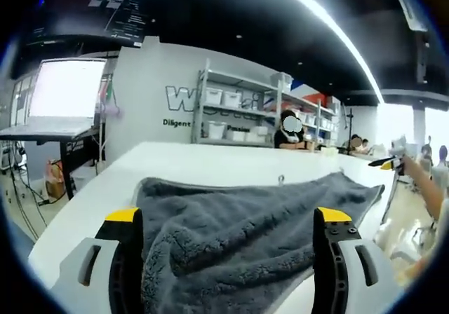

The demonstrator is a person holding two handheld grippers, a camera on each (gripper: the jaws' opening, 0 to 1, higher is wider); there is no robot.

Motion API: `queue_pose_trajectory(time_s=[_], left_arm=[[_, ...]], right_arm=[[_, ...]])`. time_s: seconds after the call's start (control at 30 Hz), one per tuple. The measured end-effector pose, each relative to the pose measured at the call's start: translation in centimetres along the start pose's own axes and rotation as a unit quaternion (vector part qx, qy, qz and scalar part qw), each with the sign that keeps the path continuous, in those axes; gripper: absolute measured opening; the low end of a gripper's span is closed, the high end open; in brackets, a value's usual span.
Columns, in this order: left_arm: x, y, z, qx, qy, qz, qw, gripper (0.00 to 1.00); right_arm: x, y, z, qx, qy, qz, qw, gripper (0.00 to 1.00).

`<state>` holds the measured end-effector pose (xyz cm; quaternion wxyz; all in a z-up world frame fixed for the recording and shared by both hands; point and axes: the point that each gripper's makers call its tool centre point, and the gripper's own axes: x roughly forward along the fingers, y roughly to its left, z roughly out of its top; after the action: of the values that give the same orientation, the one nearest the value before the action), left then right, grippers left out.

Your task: Fold the towel on the table until its edges align and the towel forms a compact rectangular stack.

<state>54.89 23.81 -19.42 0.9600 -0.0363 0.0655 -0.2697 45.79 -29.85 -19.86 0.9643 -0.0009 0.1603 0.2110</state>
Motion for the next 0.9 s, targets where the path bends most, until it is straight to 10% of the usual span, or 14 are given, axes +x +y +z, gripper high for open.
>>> queue_pose_trajectory(time_s=[0.4, 0.9], left_arm=[[3.2, 2.5, 3.3, 0.019, 0.011, -0.005, 0.9998, 0.86], [9.3, 7.7, 2.6, 0.079, 0.085, -0.030, 0.9928, 0.74]], right_arm=[[0.7, 1.1, 0.8, -0.029, -0.002, 0.028, 0.9992, 0.98], [0.7, 1.6, 2.0, -0.078, 0.009, 0.042, 0.9960, 0.96]])
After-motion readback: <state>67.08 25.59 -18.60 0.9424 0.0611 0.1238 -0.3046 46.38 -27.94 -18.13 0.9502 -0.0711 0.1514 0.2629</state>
